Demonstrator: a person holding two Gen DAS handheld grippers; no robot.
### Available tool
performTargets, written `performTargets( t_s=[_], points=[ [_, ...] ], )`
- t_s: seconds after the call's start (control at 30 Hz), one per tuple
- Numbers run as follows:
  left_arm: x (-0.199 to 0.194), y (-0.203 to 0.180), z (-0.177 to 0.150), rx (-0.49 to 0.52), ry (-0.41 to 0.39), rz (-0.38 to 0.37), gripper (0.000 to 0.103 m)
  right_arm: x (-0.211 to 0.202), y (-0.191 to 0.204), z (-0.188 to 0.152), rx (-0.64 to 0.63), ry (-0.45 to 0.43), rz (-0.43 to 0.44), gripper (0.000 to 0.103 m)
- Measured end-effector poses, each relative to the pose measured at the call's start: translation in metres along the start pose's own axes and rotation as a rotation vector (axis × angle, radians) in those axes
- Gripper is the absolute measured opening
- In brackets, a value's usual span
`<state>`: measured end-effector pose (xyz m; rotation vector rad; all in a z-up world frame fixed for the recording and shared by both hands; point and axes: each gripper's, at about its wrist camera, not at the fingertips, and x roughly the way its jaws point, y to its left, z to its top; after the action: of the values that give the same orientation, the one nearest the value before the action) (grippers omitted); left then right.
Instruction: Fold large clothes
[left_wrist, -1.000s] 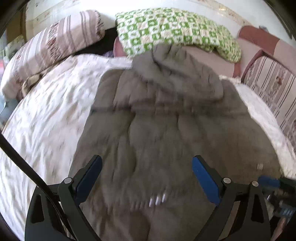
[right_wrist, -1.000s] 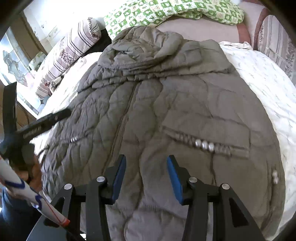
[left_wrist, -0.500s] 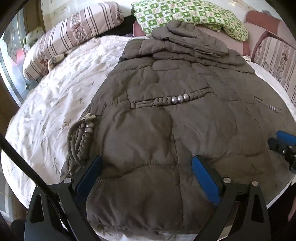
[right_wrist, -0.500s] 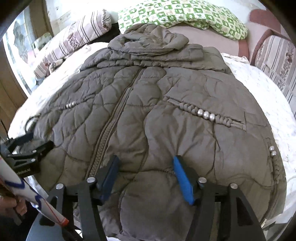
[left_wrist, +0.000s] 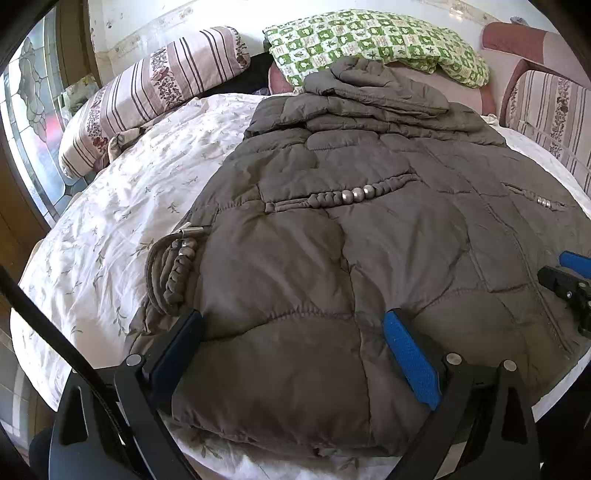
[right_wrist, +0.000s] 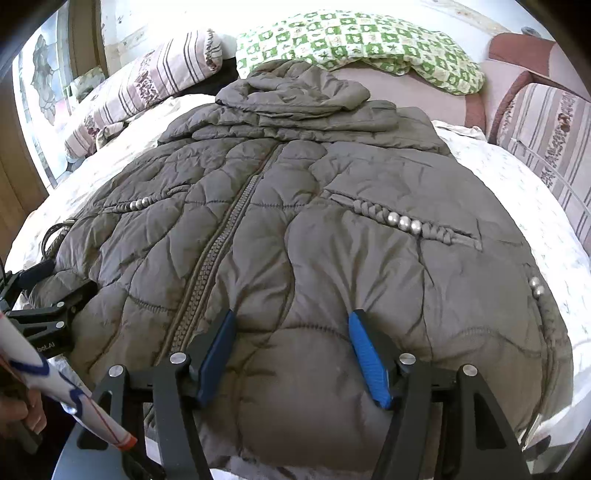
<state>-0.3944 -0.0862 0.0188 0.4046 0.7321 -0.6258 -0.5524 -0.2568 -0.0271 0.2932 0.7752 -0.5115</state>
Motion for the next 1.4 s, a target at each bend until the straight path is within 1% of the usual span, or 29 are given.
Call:
performTargets(
  t_s=[0.3,0.37,0.5,0.6,0.77,0.83,0.9,1.0,1.1,1.17,1.23,1.4],
  points=[
    [-0.001,-0.001,-0.001,0.003,-0.008,0.001,0.098,-0.007,0.0,-0.005,0.022,0.002,-0.002,0.069],
    [-0.001,-0.002,-0.002,0.003,-0.008,0.001,0.098,-0.009,-0.002,-0.005,0.024,0.01,0.008,0.07],
    [-0.001,-0.002,-0.002,0.006,-0.012,-0.003,0.098,-0.02,-0.014,-0.001,0.046,0.019,0.056,0.07],
    [-0.001,-0.003,-0.002,0.008,-0.016,-0.003,0.098,-0.034,-0.038,0.003,0.098,-0.012,0.041,0.07],
    [-0.001,-0.002,-0.003,0.005,-0.015,-0.003,0.098,-0.052,-0.098,0.007,0.245,-0.059,-0.049,0.07],
    [-0.001,-0.002,-0.003,0.005,-0.015,-0.002,0.098,-0.056,-0.117,0.005,0.293,-0.07,-0.079,0.07],
    [-0.001,-0.003,-0.003,0.005,-0.015,-0.003,0.098,-0.055,-0.13,0.002,0.328,-0.055,-0.076,0.071],
    [-0.001,-0.003,-0.004,0.006,-0.016,-0.002,0.098,-0.044,-0.134,-0.004,0.344,-0.025,-0.061,0.071],
    [-0.001,-0.002,-0.004,0.007,-0.016,-0.003,0.098,-0.034,-0.124,-0.01,0.307,-0.001,-0.091,0.074],
    [-0.001,-0.002,-0.004,0.006,-0.016,-0.003,0.098,-0.031,-0.117,-0.01,0.272,0.002,-0.112,0.078],
    [-0.001,-0.002,-0.004,0.007,-0.016,-0.003,0.098,-0.03,-0.116,-0.01,0.26,0.004,-0.119,0.078],
    [-0.001,-0.003,-0.004,0.006,-0.014,-0.003,0.098,-0.032,-0.122,-0.01,0.283,-0.002,-0.095,0.078]
  ],
)
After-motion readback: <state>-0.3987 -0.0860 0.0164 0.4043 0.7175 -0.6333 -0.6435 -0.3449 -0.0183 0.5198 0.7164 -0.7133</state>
